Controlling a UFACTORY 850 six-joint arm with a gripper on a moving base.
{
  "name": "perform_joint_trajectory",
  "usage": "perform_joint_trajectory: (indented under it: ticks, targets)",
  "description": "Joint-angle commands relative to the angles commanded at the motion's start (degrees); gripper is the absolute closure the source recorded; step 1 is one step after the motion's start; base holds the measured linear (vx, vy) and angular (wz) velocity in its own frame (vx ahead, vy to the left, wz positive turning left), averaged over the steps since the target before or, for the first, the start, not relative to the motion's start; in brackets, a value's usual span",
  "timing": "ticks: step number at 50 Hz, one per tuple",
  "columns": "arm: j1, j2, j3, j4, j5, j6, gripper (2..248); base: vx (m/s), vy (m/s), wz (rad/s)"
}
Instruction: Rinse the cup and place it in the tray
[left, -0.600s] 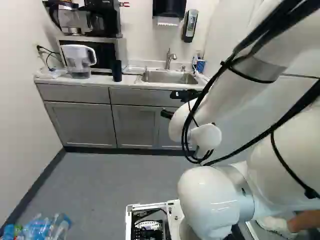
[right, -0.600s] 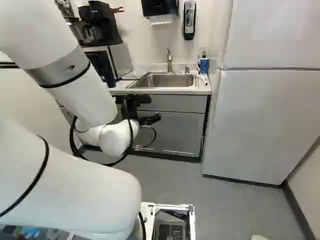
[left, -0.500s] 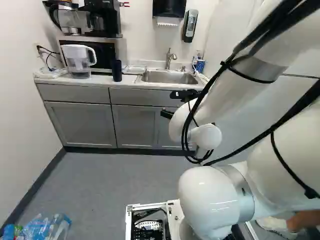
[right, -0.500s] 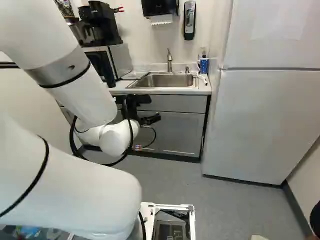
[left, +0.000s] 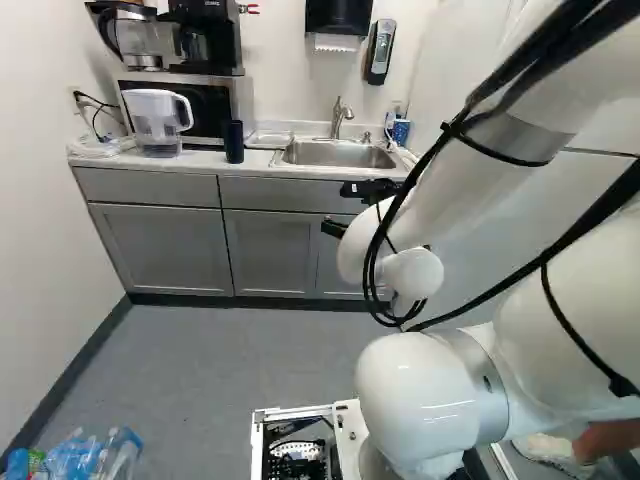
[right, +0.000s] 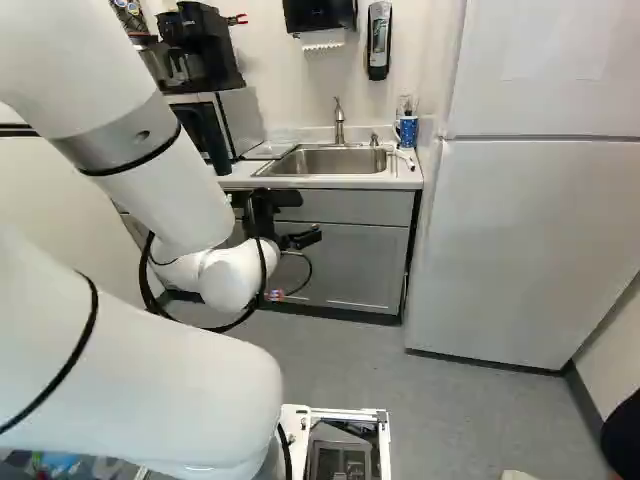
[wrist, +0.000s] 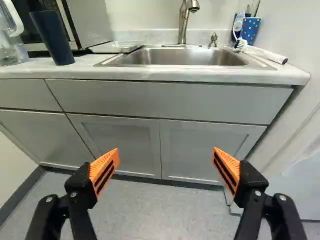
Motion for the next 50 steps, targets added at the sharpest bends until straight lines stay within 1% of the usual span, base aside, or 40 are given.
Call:
perform_joint_trajectory:
  ticks: [26,50]
  targets:
    - [-0.5,-3.4,-3.0,0.0,0.0,0.0,3,0.000,0.000,0.000]
    - [-1.2,-3.7,-6.5,0.0,0.0,0.0,3,0.000,0.000,0.000]
